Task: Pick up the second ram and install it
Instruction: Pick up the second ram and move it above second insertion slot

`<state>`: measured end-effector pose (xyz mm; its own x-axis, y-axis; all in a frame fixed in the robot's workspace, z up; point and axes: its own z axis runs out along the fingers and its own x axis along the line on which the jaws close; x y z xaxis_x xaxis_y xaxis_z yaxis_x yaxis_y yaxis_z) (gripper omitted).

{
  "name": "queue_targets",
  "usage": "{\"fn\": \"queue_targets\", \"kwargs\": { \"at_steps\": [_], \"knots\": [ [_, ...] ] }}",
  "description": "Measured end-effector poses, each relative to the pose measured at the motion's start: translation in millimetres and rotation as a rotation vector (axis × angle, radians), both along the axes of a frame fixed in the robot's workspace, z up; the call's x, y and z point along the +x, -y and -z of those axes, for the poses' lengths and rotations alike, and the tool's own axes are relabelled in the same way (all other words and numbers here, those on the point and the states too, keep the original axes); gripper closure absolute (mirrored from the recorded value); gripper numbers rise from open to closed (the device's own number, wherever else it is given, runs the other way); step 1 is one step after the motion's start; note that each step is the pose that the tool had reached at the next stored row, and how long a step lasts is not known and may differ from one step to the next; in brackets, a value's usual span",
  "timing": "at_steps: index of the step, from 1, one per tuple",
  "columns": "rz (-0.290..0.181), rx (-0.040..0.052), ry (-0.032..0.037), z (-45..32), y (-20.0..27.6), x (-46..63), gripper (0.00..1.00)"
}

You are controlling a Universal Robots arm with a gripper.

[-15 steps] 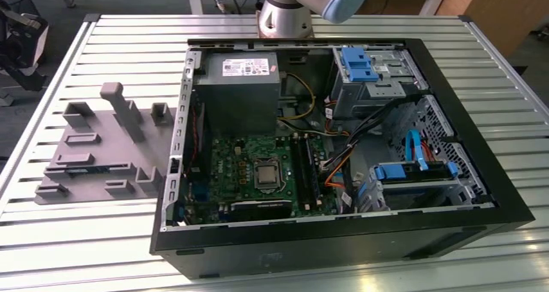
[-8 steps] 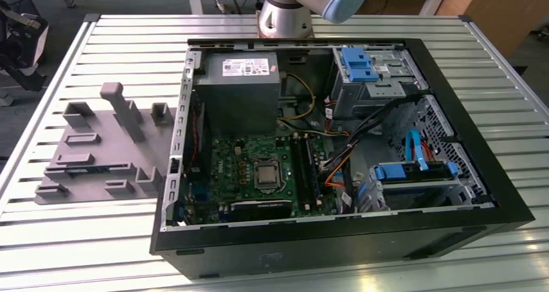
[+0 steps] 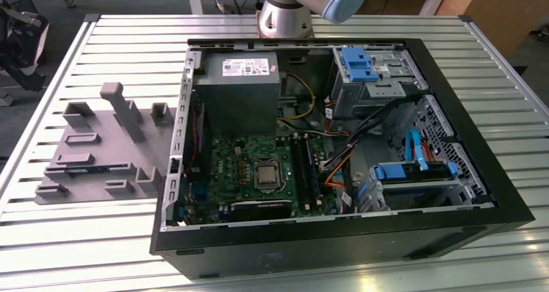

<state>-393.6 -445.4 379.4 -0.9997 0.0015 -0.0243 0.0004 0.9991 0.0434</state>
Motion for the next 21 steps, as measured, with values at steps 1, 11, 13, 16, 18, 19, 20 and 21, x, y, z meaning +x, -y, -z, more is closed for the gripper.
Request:
{"fn": "queue_targets", "kwargs": {
  "at_steps": [1, 11, 13, 16, 18, 19, 20, 21],
  "knots": [
    [-0.018, 0.0000, 0.0000, 0.1, 0.0, 0.0, 0.89],
    [-0.200, 0.0000, 0.0000, 1.3, 0.0, 0.0, 0.89],
    [-0.236, 0.0000, 0.0000, 1.5, 0.0, -0.1, 0.89],
    [-0.282, -0.0001, 0.0000, 1.6, 0.0, -0.3, 0.89],
    [-0.313, -0.0001, 0.0000, 1.7, 0.0, -0.4, 0.89],
    [-0.331, -0.0001, 0.0001, 1.7, 0.0, -0.4, 0.89],
    [-0.348, -0.0001, 0.0000, 1.8, 0.0, -0.5, 0.89],
    [-0.364, -0.0001, 0.0000, 1.8, 0.0, -0.5, 0.89]
  ]
}}
